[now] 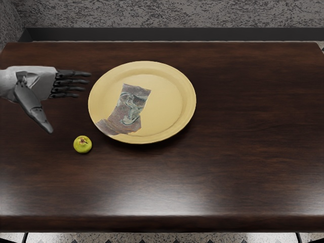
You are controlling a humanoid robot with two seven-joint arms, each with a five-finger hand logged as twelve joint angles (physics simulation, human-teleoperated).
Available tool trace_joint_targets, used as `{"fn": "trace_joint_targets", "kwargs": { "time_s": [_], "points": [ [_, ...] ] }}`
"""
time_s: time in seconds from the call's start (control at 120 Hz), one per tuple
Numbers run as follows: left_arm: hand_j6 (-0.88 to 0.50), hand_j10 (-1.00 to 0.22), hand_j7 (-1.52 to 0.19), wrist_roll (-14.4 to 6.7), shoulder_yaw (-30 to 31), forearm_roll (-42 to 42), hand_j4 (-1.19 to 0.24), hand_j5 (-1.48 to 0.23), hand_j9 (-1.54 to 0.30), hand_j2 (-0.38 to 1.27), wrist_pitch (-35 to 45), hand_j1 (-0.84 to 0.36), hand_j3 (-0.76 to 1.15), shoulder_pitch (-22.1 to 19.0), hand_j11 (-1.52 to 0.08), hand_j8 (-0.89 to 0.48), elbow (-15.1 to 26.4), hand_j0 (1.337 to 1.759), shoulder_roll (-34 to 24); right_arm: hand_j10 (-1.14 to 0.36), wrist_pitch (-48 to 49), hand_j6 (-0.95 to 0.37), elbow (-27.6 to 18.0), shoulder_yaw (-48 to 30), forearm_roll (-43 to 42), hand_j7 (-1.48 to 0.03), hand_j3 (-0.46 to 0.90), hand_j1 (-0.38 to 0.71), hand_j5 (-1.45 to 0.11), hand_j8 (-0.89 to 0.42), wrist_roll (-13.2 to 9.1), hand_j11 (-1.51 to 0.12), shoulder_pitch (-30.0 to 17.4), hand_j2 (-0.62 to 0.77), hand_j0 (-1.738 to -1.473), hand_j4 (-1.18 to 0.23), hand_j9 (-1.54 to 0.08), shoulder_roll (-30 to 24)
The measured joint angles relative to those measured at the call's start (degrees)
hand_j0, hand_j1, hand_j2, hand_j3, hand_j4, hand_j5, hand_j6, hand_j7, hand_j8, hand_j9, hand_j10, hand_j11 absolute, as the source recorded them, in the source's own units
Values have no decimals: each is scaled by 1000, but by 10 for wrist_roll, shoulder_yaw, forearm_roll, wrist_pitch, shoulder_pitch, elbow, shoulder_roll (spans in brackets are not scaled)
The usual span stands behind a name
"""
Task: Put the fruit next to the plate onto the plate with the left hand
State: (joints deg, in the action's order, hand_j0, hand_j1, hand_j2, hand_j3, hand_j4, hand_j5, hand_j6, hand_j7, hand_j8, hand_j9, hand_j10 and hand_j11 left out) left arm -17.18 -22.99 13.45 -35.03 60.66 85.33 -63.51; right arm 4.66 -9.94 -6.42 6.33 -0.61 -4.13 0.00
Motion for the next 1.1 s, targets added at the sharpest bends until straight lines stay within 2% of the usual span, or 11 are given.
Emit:
{"fn": "trace_joint_targets", "kwargs": {
  "time_s": [0.117, 0.217, 0.267, 0.317, 0.408, 0.55, 0.617, 0.742, 0.775, 0.992, 1.1],
  "points": [
    [-2, -2, 0, 3, -10, 102, -2, 0, 0, 0, 0, 349, 0, -5, 0, -2, 27, 1658, -6, -33, 0, -33, 0, 0, 0, -43, 0, -310, -43, -33, 0, -43, 0, -7, -1658, -33, -43, 0],
    [-4, -3, 0, 11, -14, 156, -3, 0, 0, 0, 20, 349, 0, -33, 0, -4, 43, 1658, -4, -33, 0, -33, 0, 0, 0, -43, 0, -310, -43, -33, 0, -43, 0, -7, -1658, -33, -43, 0],
    [-4, -3, 0, 28, -15, 185, -3, 0, 0, 0, 50, 349, 0, -57, 0, -4, 47, 1658, -3, -33, 0, -33, 0, 0, 0, -43, 0, -310, -43, -33, 0, -43, 0, -7, -1658, -33, -43, 0],
    [-5, -4, 0, 58, -15, 215, -4, -1, 0, 1, 88, 349, 0, -83, 0, -5, 53, 1658, -3, -33, 0, -33, 0, 0, 0, -43, 0, -310, -43, -33, 0, -43, 0, -7, -1658, -33, -43, 0],
    [-7, -5, -1, 102, -16, 249, -5, -1, 0, 1, 137, 349, 0, -102, 0, -6, 59, 1658, -5, -33, 0, -33, 0, 0, 0, -43, 0, -310, -43, -33, 0, -43, 0, -7, -1658, -33, -43, 0],
    [-7, -6, -1, 130, -16, 267, -6, -1, 0, 2, 210, 349, 0, -152, 0, -7, 67, 1658, -5, -33, 0, -33, 1, 0, 0, -43, 0, -310, -43, -33, 0, -43, 0, -7, -1658, -33, -43, 0],
    [-8, -6, -1, 154, -16, 270, -6, -1, 0, 2, 258, 349, 0, -189, 0, -7, 70, 1658, -7, -33, 0, -33, 1, 0, 0, -43, 0, -310, -43, -33, 0, -43, 0, -7, -1658, -33, -43, 0],
    [-8, -6, -1, 178, -16, 271, -6, -1, 0, 3, 312, 349, 0, -209, 0, -8, 74, 1658, -1, -33, 0, -33, 1, 0, 0, -43, 0, -310, -43, -33, 0, -43, 1, -7, -1658, -33, -43, 0],
    [-7, -5, -1, 194, -16, 271, -6, -1, 0, 3, 334, 349, 0, -227, 0, -7, 77, 1658, 0, -33, 0, -33, 0, 0, 0, -43, 0, -310, -43, -33, 0, -43, 2, -7, -1658, -33, -43, 0],
    [-7, -5, -1, 340, -14, 306, -5, -1, 0, 5, 469, 349, 0, -320, 0, -7, 104, 1658, 2, -33, 0, -33, -1, 0, 0, -43, 0, -310, -43, -33, 0, -43, 4, -7, -1658, -33, -43, 0],
    [-6, -4, -1, 385, -13, 317, -4, -1, 0, 5, 490, 349, 0, -355, 0, -6, 109, 1658, 19, -33, 0, -33, -1, 0, 0, -43, 0, -310, -43, -33, 0, -43, 5, -7, -1658, -33, -43, 0]
  ]
}}
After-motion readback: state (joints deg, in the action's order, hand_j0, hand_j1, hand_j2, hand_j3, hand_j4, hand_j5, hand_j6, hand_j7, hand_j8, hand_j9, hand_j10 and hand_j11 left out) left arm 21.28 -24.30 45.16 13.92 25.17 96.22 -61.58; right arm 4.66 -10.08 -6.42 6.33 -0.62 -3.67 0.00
